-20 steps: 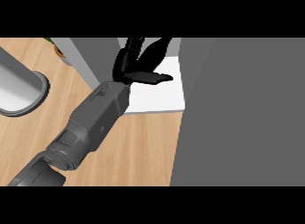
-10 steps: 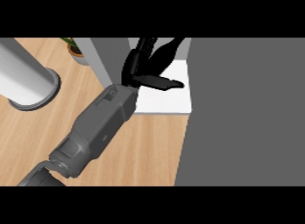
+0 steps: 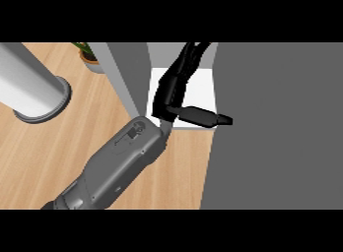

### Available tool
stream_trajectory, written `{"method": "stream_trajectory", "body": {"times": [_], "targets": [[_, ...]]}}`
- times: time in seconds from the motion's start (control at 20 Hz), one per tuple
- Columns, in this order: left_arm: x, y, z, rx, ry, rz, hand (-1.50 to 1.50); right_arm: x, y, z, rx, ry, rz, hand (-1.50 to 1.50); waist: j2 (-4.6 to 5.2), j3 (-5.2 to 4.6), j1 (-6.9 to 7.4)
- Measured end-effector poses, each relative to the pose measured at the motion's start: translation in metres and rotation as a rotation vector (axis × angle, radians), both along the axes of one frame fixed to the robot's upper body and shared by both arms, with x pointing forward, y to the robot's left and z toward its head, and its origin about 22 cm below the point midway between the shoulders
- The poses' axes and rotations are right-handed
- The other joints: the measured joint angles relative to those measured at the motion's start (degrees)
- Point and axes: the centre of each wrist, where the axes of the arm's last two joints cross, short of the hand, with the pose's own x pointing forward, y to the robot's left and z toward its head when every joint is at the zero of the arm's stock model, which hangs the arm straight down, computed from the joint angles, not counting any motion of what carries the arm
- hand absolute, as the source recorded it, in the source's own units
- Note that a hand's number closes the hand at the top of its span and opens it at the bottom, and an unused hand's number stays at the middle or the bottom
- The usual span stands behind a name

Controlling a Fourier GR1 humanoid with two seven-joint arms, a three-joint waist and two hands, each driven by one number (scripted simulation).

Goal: Pick up the wine, place it into the cabinet and close the cabinet

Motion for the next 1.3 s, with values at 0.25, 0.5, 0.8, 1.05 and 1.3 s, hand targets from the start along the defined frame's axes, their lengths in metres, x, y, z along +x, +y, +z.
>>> {"method": "stream_trajectory", "body": {"times": [0.25,0.5,0.8,1.05,1.3], "targets": [[-0.042,-0.002,-0.002,-0.015,0.014,0.058,-1.50,-0.001,0.002,0.000,-0.003,0.006,0.005,-1.50,0.21,0.05,-0.20],[-0.081,-0.006,-0.001,-0.059,0.045,0.094,-1.50,0.001,0.003,0.001,0.001,-0.013,0.005,-1.50,0.53,0.07,-0.41],[-0.139,-0.011,0.001,-0.161,0.070,0.089,1.50,-0.002,0.009,-0.001,-0.003,-0.012,0.009,-1.50,0.52,0.01,-0.64],[-0.175,0.014,0.000,-0.186,0.076,0.036,1.50,-0.005,0.010,0.002,-0.014,-0.012,0.000,-1.50,0.55,-0.03,-0.81],[-0.205,0.054,-0.002,-0.192,0.069,-0.017,1.50,-0.004,0.015,0.000,-0.026,0.000,0.028,1.50,0.58,-0.02,-0.58]]}}
